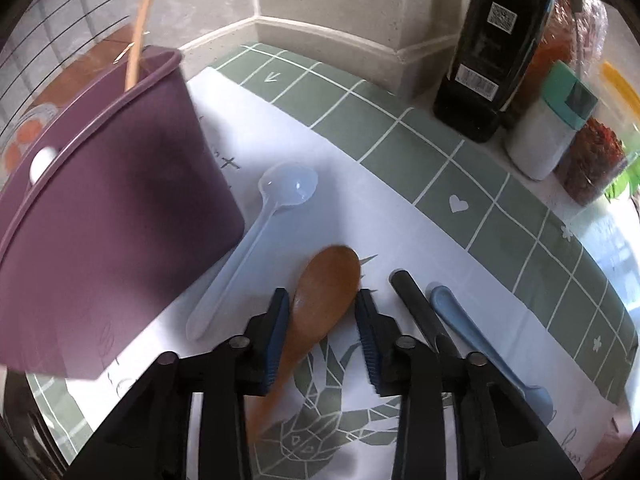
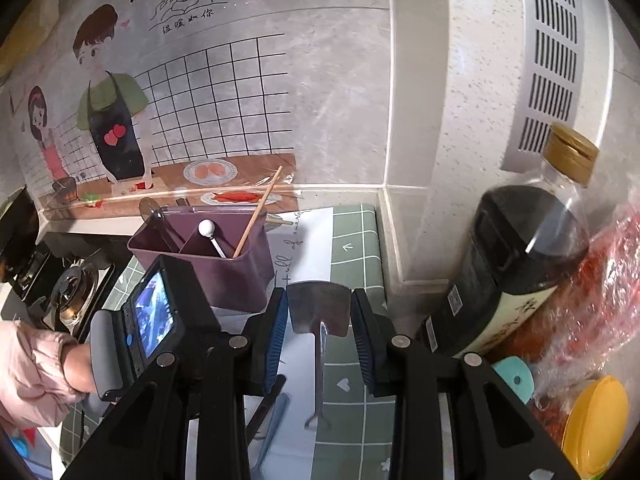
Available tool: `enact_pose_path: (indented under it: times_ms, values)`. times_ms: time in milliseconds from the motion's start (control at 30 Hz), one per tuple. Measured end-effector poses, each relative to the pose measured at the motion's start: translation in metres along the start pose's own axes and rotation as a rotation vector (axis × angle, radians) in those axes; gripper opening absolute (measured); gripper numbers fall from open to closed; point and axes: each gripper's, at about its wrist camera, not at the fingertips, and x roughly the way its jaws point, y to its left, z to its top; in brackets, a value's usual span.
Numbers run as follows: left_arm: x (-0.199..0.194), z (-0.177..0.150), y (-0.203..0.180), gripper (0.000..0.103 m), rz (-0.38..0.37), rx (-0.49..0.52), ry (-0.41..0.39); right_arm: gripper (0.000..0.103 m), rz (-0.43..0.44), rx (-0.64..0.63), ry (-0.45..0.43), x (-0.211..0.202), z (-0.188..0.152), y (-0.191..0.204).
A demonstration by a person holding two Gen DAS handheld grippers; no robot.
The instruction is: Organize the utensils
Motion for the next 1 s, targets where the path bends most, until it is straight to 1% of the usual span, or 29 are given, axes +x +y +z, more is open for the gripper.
enact_pose_path:
  times_ms: [100,200,433,567,600,633,667,833,900,1000]
  values:
    - [-0.008,-0.009,0.001,0.029,0.016,-0.068,-0.03,0.03,0.008,-0.003,0.002,0.0,-0.001,0.0]
    - [-0.02,-0.021,0.004,0.029,0.034,-0.111,-0.071,0.029,0.025,-0.009,0.002,-0.003,-0.003,0.002]
    - [-0.065,-0.049,0.02,0.029,0.058,-0.238,-0.184,0.028,0.075,-0.045,-0.015,-0.011,-0.005,0.019]
    - [-0.096,-0.059,0.025,0.029,0.051,-0.323,-0.256,0.027,0.094,-0.076,-0.022,-0.018,-0.004,0.03]
    - [-0.105,-0.061,0.027,0.029,0.053,-0.341,-0.276,0.024,0.099,-0.082,-0.024,-0.019,-0.004,0.032]
    - [-0.115,-0.065,0.028,0.029,0.054,-0.361,-0.299,0.009,0.103,-0.089,-0.027,-0.021,-0.004,0.034]
    - [-0.127,-0.069,0.03,0.029,0.05,-0.383,-0.328,0.007,0.107,-0.098,-0.021,-0.022,-0.003,0.036]
    - [-0.177,-0.075,0.035,0.029,0.077,-0.434,-0.449,0.006,0.133,-0.124,-0.047,-0.031,0.003,0.046]
    - [-0.202,-0.076,0.037,0.029,0.096,-0.436,-0.508,0.005,0.16,-0.122,-0.044,-0.031,0.006,0.049]
    - [-0.23,-0.075,0.039,0.029,0.113,-0.432,-0.568,0.005,0.177,-0.134,-0.035,-0.028,0.008,0.052]
